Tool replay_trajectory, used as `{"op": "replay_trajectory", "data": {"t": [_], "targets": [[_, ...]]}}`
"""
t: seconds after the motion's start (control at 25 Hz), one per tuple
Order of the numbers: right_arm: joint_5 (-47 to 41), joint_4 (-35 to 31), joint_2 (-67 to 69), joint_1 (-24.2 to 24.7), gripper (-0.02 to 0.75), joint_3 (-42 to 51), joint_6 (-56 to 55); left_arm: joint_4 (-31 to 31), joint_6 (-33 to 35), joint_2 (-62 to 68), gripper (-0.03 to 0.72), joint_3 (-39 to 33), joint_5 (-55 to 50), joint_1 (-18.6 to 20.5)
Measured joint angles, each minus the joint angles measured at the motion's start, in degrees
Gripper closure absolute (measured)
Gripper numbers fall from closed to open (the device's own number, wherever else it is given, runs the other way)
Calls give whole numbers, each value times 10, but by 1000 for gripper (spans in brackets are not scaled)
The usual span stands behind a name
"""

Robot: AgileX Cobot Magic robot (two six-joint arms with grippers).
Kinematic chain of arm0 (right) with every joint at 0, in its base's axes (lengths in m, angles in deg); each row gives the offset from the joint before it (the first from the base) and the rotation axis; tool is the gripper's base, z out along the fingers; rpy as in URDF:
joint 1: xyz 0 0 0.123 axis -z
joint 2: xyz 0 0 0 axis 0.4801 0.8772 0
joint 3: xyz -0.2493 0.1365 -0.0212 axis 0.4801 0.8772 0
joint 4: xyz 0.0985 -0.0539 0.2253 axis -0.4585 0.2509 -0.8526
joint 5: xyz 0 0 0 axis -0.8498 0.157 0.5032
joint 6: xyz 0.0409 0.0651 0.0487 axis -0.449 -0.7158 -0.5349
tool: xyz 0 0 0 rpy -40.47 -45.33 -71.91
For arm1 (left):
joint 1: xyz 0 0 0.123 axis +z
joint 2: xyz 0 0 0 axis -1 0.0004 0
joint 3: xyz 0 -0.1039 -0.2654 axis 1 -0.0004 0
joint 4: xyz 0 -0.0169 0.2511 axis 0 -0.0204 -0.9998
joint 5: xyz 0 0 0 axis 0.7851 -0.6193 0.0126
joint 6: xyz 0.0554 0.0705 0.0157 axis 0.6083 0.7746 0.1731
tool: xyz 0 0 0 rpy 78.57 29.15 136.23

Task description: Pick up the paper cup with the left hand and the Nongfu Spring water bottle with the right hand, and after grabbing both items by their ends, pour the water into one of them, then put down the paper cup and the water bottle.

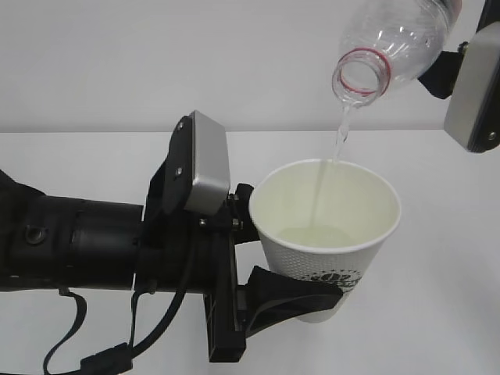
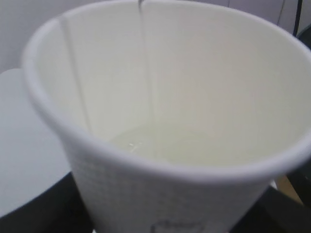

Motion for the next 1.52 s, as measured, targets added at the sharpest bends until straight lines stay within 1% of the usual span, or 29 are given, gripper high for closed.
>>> {"op": "replay_trajectory", "data": {"t": [1.52], "targets": [[1, 0, 0, 0, 258, 0, 0, 0, 0, 0, 171, 0, -4, 0]]}}
